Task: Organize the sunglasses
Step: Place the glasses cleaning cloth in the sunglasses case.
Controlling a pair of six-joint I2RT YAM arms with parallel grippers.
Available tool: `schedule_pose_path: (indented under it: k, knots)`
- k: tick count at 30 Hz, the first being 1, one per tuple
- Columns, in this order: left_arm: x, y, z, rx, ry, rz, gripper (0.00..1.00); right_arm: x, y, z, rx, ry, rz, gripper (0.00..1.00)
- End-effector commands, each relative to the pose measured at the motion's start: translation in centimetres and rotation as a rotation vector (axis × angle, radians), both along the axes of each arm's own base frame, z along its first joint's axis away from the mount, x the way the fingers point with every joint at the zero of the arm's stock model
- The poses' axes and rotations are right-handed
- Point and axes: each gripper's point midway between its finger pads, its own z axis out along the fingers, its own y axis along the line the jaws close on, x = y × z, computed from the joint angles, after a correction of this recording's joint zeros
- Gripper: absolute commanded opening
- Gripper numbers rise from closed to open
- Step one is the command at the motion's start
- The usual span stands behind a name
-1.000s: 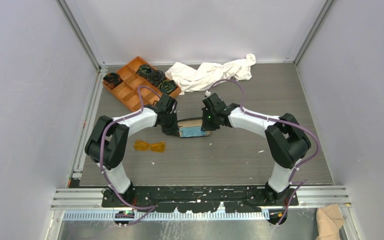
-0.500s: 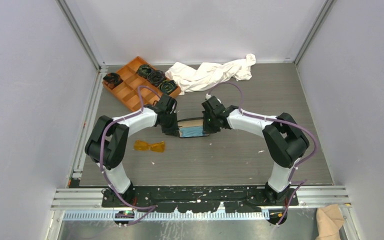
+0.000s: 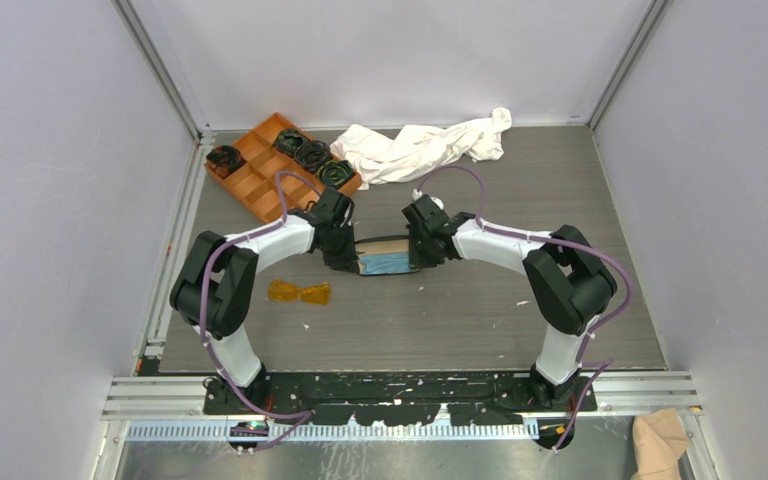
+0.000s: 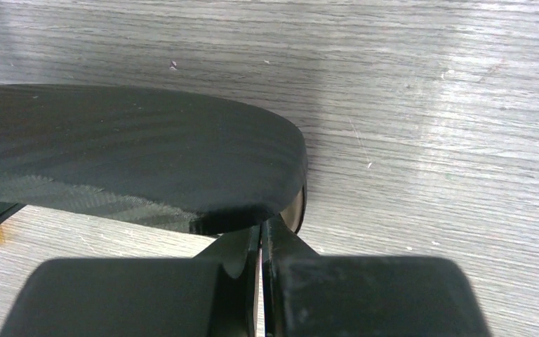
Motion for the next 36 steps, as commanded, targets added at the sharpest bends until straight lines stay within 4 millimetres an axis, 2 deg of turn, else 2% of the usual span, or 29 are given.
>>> schedule_pose_path:
  k: [1,5,7,12,17,22,30,36]
  knots:
    - [-0.3,0.0,-0.3,0.011,0.015,-0.023,0.13,0.7,0.3,3.7,0.048,-0.079,-0.006,0.04]
    - [-0.3,0.0,-0.1,0.011,0.011,-0.024,0.13,1.0,-0.2,6.1,0.061,-0.139,-0.024,0.05]
    - [-0.2,0.0,0.1,0.009,0.006,-0.024,0.13,1.1,-1.0,6.7,0.041,-0.167,-0.041,0.07]
    - [-0.1,-0.2,0.9,0.0,-0.007,-0.028,0.14,0.5,-2.4,6.6,0.015,-0.183,-0.07,0.14]
    - [0.0,-0.2,2.4,-0.011,-0.037,-0.034,0.23,-0.6,-3.8,6.1,0.004,-0.183,-0.107,0.17]
    - [-0.1,0.1,3.3,-0.006,-0.052,-0.036,0.31,-1.1,-5.0,7.4,-0.002,-0.22,-0.128,0.23]
    - [-0.2,0.1,6.7,-0.035,-0.108,-0.043,0.37,-1.7,-6.0,8.7,0.009,-0.247,-0.153,0.28]
    - [-0.5,1.1,9.4,-0.012,-0.155,-0.037,0.39,-2.3,-6.4,9.0,0.022,-0.252,-0.167,0.29]
